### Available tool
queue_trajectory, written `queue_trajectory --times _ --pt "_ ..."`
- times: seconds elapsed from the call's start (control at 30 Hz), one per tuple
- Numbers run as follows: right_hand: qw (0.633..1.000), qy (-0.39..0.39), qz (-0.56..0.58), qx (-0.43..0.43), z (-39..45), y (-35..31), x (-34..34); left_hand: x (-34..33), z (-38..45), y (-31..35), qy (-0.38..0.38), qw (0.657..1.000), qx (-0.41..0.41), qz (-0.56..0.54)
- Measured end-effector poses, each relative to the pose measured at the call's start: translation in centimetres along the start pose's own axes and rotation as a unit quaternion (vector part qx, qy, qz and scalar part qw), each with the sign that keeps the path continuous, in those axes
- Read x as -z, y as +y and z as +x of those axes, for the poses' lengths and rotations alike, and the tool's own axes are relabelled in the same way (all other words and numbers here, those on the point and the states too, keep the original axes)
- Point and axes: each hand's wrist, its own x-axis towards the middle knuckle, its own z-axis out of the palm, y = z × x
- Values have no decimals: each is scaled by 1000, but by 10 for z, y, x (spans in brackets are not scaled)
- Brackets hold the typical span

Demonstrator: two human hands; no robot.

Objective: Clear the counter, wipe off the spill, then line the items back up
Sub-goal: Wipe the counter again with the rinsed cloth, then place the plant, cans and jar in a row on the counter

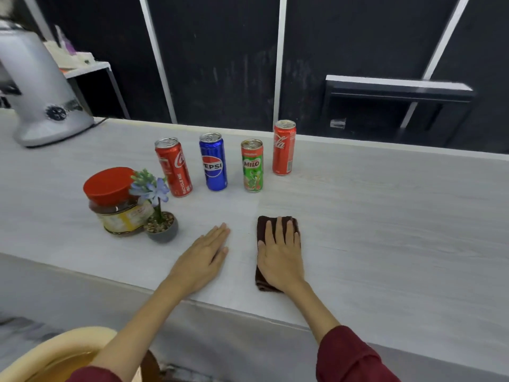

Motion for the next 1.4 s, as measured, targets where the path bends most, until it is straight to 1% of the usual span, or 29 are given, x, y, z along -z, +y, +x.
queue_trajectory --times 0.03,0.1,0.17,0.27,0.33,0.43,0.5,0.53,0.6,0.67,0.73,0.77,0.8,0.87,0.93,1.03,1.17,1.3,1.4 --pt "1000 6 0 -16 -1 -15 -3 1 -2 -5 0 1000 -7 -3" --pt "999 -6 9 -43 -4 -40 -7 1 -3 -8 4 1000 -21 -5" --pt "998 -7 34 -45 -8 -56 -10 -1 -3 -9 17 999 -32 -11" --pt "999 -7 26 -38 -11 -63 -16 -2 -3 -12 26 999 -44 -14" --pt "999 13 15 -45 -11 -62 -16 -2 -2 -12 25 998 -47 -16" --pt "998 2 18 -59 -10 -60 -14 2 -4 -11 38 996 -59 -46" --pt "996 -4 48 -68 -7 -56 -6 7 -12 -14 96 988 -38 -116" --pt "995 7 68 -70 -4 -54 -1 9 -19 -16 148 977 -16 -155" --pt "990 47 108 -73 8 -50 13 14 -33 -22 276 939 32 -203" --pt "982 90 147 -79 29 -47 28 17 -42 -29 384 893 76 -222" --pt "969 112 200 -90 56 -43 41 22 -45 -34 447 850 129 -248" --pt "960 108 241 -97 69 -41 46 24 -45 -37 460 834 156 -262" --pt "947 101 287 -102 81 -40 49 26 -43 -39 460 824 180 -277" --pt "921 95 361 -112 100 -36 53 28 -38 -40 438 816 217 -308" --pt "904 97 396 -125 113 -33 54 28 -32 -41 414 813 241 -331" --pt "887 88 434 -134 129 -30 56 27 -23 -44 403 811 245 -345" --pt "884 63 448 -118 143 -34 53 27 -15 -46 401 813 259 -334" --pt "873 81 464 -123 154 -39 49 30 -12 -47 400 825 257 -305" --pt "876 97 455 -127 160 -39 46 32 -12 -46 396 829 250 -307"
